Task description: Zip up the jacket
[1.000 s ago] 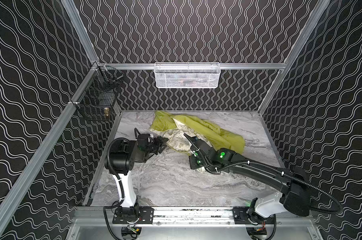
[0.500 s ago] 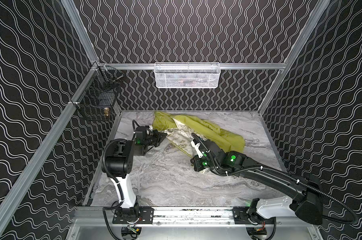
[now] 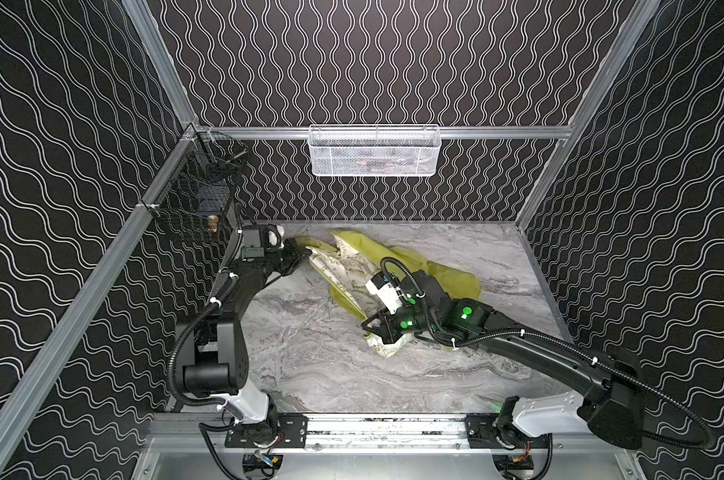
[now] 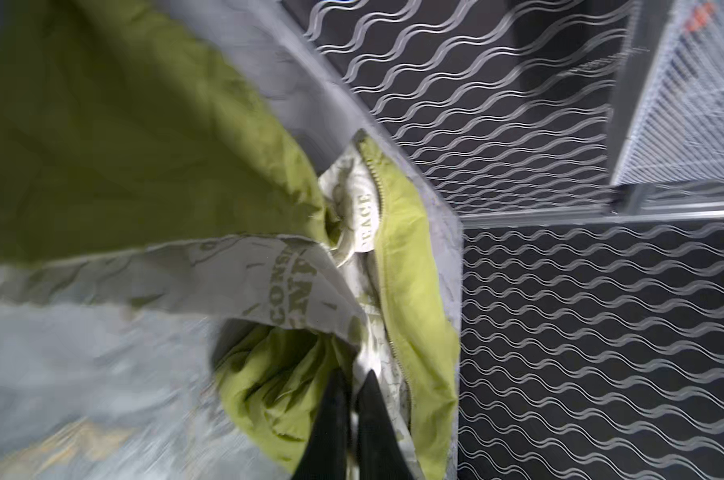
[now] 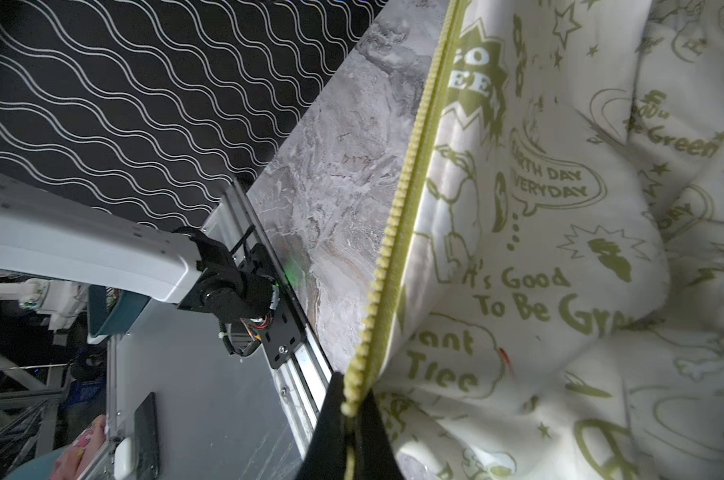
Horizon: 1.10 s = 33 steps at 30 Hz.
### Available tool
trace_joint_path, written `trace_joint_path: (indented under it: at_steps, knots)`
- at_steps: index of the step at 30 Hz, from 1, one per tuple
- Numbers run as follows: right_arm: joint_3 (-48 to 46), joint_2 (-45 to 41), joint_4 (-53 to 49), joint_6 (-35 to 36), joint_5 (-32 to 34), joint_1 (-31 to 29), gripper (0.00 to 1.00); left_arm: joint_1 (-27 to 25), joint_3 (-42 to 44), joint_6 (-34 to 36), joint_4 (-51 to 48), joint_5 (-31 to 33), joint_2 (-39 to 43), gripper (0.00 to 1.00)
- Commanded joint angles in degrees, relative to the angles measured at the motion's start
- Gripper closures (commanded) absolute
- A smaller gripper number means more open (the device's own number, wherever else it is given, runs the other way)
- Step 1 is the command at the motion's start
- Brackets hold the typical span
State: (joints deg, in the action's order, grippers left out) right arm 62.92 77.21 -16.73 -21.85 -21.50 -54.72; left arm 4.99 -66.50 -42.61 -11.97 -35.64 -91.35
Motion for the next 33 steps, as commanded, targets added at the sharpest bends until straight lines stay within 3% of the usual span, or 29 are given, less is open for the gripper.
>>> trace_joint_path:
  at_steps: [1,6,12,21,25,29,31,33]
  knots:
    - [-2.5,0.0,2.8,-1.2,-11.4,2.7,1.0,2.5,-2.2,5.4,-4.3,8.9,0.3,1.0]
    - [-9.3,0.1,10.8,-4.2,-19.8,10.3,1.0,1.4,-9.0,7.9,-6.7,9.7,-3.4,1.0]
    - [-12.0,2.6,12.4,-4.1,-22.1,17.7,1.0,-7.3,-20.8,9.8,-9.3,12.8,-12.8,1.0]
    - [-15.5,8.9,12.8,-3.5,-24.1,28.0,1.0,-16.1,-34.8,6.1,-5.6,15.1,-28.0,1.0]
    - [-15.7,9.5,10.2,-2.9,-20.7,32.6,1.0,-17.4,-40.5,4.5,-5.1,15.3,-34.1,1.0]
    - [-12.8,10.7,3.8,-2.0,-11.3,33.8,0.94,-17.7,-44.2,2.5,-3.5,14.3,-38.7,0.99]
    - [-11.0,11.9,0.2,-2.3,-6.3,33.8,0.9,-17.9,-45.2,1.8,-2.5,13.2,-40.2,0.83]
    - [-9.5,12.9,-2.5,-2.9,-2.4,33.8,0.81,-18.1,-45.3,1.7,-1.8,12.1,-40.7,0.59]
